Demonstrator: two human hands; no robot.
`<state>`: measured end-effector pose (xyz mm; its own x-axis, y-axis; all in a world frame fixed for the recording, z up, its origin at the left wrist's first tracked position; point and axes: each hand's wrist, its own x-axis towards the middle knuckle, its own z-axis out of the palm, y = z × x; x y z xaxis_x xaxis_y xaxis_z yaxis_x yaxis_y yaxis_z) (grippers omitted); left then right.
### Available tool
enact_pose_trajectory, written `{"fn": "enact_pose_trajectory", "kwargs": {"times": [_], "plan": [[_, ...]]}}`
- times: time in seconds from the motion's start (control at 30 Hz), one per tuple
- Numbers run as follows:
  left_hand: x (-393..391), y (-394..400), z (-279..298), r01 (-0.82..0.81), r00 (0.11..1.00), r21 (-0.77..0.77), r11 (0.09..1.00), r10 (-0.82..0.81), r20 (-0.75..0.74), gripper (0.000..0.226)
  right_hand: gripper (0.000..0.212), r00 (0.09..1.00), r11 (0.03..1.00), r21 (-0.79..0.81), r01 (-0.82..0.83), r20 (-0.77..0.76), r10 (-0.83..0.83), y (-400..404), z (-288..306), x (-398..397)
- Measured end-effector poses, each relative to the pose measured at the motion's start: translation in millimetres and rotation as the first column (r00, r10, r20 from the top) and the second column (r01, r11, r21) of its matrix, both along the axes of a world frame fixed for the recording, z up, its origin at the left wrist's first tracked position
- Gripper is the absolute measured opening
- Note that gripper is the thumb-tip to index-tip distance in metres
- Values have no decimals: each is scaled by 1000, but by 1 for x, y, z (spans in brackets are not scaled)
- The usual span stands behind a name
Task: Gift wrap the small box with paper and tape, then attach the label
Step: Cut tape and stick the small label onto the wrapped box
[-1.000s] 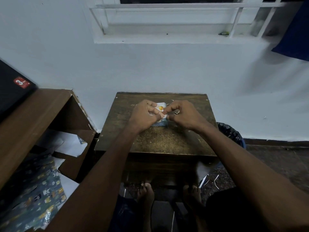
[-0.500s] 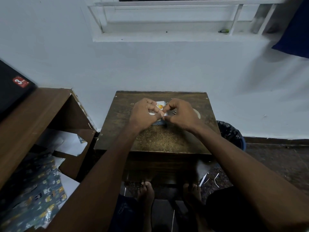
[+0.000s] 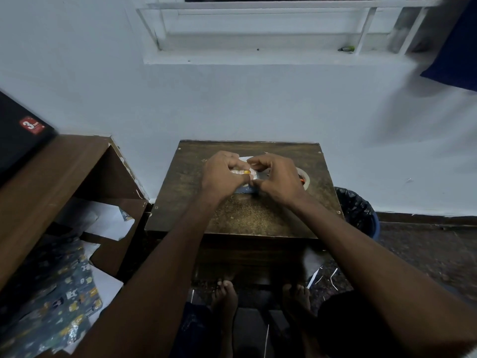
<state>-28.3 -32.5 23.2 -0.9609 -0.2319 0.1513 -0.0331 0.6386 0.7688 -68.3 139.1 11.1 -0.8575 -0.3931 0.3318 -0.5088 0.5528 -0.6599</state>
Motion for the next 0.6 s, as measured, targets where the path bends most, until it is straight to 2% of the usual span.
{"fn": "enact_pose_trajectory", "kwargs": {"times": [0.1,0.23,0.3,0.37,0.43,0.53,0.6], "plan": [[-2,3,0,-42,999,89,995,42,9,26,49,1000,1000,4,-2,6,1,0,1,2],[-4,9,0,-85,996,94,992,86,-7,24,58,998,998,53,-43,39,40,1,9,3],[-4,11,0,-89,995,26,996,90,-32,19,61,987,992,80,-100,136,88,8,20,-3],[-3,13,1,-93,994,-108,990,87,-66,14,57,959,992,11,-125,259,118,20,31,-9],[-2,15,1,-47,996,-235,971,27,-86,17,48,956,996,-7,-88,280,86,32,36,-13],[-5,21,0,90,983,-263,961,-128,-130,23,33,976,985,172,-3,217,-35,46,37,-20],[-7,26,-3,162,968,-258,952,-205,-147,25,25,974,939,345,9,209,-86,51,35,-23]]}}
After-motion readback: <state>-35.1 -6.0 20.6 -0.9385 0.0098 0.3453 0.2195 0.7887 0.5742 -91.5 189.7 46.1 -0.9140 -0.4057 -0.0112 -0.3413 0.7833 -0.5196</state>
